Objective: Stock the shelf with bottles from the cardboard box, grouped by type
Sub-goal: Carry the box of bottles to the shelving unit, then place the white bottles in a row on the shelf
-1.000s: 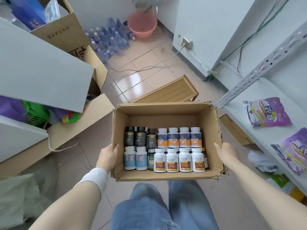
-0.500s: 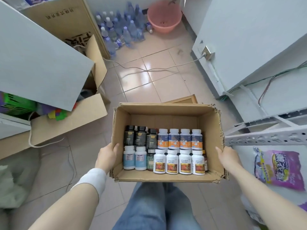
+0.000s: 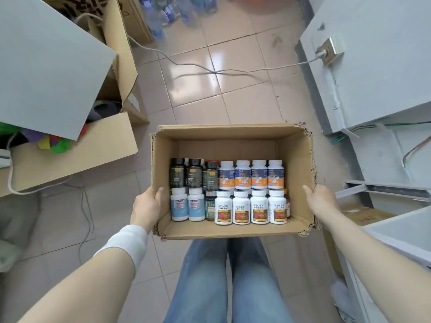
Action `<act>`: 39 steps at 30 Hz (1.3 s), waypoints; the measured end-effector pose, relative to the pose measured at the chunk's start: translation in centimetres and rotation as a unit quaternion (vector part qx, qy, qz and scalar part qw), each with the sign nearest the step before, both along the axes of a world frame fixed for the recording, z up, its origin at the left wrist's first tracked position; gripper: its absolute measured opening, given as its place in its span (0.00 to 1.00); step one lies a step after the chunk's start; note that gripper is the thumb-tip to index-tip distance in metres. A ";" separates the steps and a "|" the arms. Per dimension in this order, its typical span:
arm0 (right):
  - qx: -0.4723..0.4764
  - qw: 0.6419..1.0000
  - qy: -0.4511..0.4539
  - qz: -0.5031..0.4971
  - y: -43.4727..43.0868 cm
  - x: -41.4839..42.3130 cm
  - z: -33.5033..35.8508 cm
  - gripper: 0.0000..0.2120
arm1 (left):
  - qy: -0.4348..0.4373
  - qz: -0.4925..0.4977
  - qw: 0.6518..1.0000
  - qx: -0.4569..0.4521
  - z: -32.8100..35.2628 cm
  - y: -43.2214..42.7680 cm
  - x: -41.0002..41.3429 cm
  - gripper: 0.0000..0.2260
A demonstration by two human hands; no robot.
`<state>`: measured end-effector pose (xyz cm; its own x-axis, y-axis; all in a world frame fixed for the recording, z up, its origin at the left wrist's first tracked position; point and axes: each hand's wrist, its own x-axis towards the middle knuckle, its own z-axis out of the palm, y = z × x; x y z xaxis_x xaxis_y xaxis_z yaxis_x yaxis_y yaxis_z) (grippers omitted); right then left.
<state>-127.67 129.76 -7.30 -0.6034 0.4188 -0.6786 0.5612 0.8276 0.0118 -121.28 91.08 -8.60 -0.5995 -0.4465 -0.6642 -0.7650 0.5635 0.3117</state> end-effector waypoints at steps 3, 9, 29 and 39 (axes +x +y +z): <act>-0.008 1.000 -0.007 0.009 0.0 -1.7 -2.6 0.21 | -0.006 0.016 1.000 -0.016 -2.0 0.7 -0.2 0.16; 0.000 0.999 0.013 0.033 1.0 -2.7 -4.1 0.22 | 0.003 -0.008 0.998 -0.068 -3.5 0.9 -0.7 0.18; -0.116 0.992 -0.039 0.040 -4.1 3.0 -2.2 0.27 | -0.032 -0.011 0.991 0.128 -3.6 13.7 -2.4 0.25; -0.094 0.989 -0.103 -0.045 -4.5 0.6 -4.6 0.33 | -0.092 0.022 0.986 0.136 -6.2 13.6 -3.1 0.25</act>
<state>-127.07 125.27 -11.89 -0.4103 0.3193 -0.8542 0.6346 0.7727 -0.0160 -124.37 104.65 -14.78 -0.4426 -0.2586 -0.8586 -0.8440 0.4435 0.3015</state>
